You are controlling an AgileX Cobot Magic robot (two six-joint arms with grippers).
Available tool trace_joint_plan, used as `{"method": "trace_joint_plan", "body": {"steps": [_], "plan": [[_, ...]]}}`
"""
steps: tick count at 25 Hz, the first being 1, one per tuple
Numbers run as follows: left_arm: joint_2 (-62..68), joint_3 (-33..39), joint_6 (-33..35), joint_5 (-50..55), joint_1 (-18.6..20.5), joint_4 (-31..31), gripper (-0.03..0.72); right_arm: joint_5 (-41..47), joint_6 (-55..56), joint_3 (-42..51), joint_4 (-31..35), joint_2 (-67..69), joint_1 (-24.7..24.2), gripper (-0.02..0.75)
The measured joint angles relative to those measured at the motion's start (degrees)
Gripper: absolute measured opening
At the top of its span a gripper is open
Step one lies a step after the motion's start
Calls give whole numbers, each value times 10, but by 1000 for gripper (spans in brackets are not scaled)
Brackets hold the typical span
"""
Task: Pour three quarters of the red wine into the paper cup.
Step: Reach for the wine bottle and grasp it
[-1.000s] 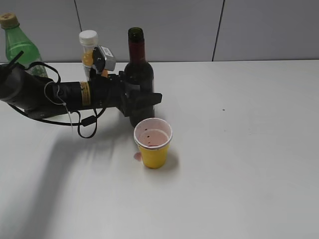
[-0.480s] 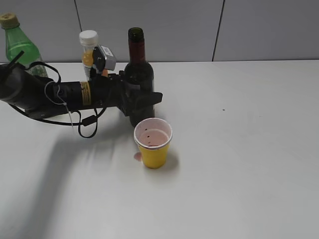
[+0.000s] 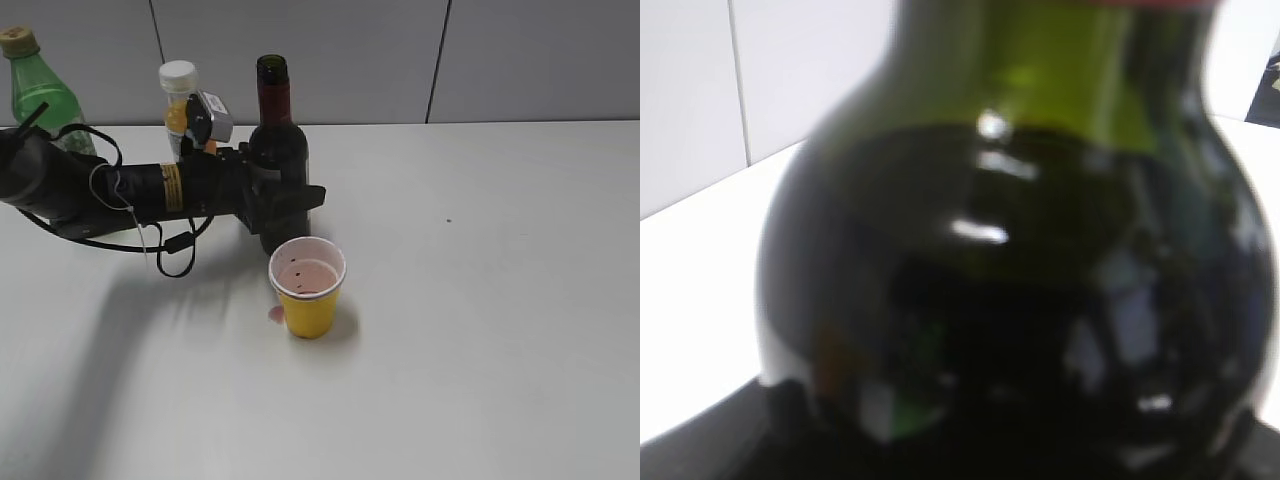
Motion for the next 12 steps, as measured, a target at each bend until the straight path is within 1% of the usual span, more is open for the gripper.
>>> {"method": "trace_joint_plan", "body": {"steps": [8, 12], "plan": [[-5, 0, 3, 4, 0, 6, 555, 0, 0, 0, 0, 0, 0, 592], [-37, 1, 3, 50, 8, 58, 547, 0, 0, 0, 0, 0, 0, 592]]}}
